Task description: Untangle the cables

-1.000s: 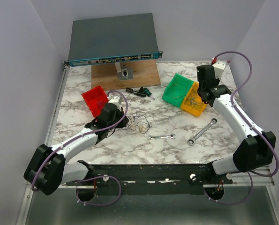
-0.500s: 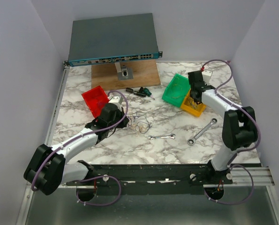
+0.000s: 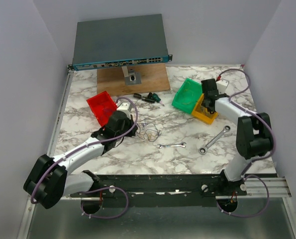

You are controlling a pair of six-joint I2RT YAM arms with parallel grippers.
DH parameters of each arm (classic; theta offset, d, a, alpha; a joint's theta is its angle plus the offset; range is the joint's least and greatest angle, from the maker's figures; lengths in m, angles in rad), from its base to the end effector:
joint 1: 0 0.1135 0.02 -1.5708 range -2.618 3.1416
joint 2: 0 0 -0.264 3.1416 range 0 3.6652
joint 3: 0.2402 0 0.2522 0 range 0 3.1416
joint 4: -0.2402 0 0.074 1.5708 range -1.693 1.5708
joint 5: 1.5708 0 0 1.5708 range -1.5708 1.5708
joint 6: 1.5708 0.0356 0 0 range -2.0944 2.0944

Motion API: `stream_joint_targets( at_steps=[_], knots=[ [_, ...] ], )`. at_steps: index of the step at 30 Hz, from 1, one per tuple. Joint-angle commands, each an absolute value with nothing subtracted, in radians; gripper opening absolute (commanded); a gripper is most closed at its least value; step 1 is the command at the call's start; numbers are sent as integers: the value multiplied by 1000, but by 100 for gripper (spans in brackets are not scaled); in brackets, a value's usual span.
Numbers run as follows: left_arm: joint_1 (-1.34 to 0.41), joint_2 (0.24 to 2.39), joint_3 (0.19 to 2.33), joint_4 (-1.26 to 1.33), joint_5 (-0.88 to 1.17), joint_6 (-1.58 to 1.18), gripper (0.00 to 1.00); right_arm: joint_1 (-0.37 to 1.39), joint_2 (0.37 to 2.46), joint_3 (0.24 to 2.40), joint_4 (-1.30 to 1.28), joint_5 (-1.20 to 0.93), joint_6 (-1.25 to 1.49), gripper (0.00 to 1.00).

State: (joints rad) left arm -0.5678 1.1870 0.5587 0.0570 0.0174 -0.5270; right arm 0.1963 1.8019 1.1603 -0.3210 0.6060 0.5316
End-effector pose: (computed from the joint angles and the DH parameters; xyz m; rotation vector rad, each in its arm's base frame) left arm 0.2077 -0.1332 0.2036 0.0557 2.2143 -0.6459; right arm 0.3684 0.0526 0.1872 0.6164 2.2671 -0.4219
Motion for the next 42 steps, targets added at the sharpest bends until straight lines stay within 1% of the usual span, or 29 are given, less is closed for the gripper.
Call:
stream_joint_targets(
  at_steps=[1, 2, 5, 7, 9, 11, 14, 17, 23, 26, 27, 28, 29, 30, 32, 33, 34, 35, 36, 39, 42],
  knots=[
    [-688, 1122, 562, 52, -143, -462, 0, 196, 1568, 1123, -332, 527, 508, 59],
    [-711, 1120, 565, 57, -161, -450, 0, 198, 1523, 1111, -335, 473, 496, 63],
    [-735, 1132, 570, 74, -156, -439, 0, 213, 1419, 1061, -310, 221, 477, 72],
    [-736, 1137, 576, 71, -150, -439, 0, 250, 1358, 971, -221, 54, 463, 75],
    [-736, 1133, 572, 81, -144, -439, 0, 313, 1325, 887, -113, -48, 466, 76],
    [-738, 1125, 560, 97, -150, -437, 0, 395, 1349, 838, -44, -50, 467, 76],
    [-735, 1129, 559, 89, -178, -441, 0, 508, 1438, 827, 43, -83, 428, 69],
    [-729, 1137, 561, 89, -173, -449, 0, 602, 1479, 759, 220, -129, 386, 68],
    [-723, 1150, 561, 110, -142, -438, 0, 648, 1489, 584, 553, -278, 391, 68],
    [-723, 1170, 565, 133, -81, -422, 0, 686, 1495, 553, 608, -288, 370, 70],
    [-723, 1191, 573, 144, -34, -410, 4, 699, 1493, 544, 626, -274, 366, 71],
    [-723, 1219, 586, 151, 24, -400, 13, 706, 1487, 534, 645, -252, 368, 73],
    [-723, 1259, 617, 138, 82, -391, 27, 708, 1475, 521, 662, -233, 374, 77],
    [-725, 1293, 642, 112, 116, -387, 36, 709, 1460, 506, 674, -200, 377, 81],
    [-729, 1315, 659, 97, 111, -397, 57, 708, 1406, 451, 717, -137, 383, 85],
    [-727, 1303, 647, 104, 91, -400, 66, 709, 1386, 431, 745, -121, 386, 85],
    [-724, 1274, 631, 116, 72, -400, 72, 709, 1365, 409, 756, -110, 389, 87],
    [-718, 1247, 609, 132, 64, -404, 76, 709, 1354, 398, 775, -116, 389, 87],
    [-709, 1219, 588, 149, 65, -409, 78, 709, 1351, 394, 783, -135, 385, 87],
    [-643, 1140, 523, 191, 103, -451, 80, 711, 1378, 407, 791, -181, 385, 89],
    [-555, 1061, 454, 238, 148, -493, 80, 728, 1437, 452, 756, -183, 375, 90]
  ],
)
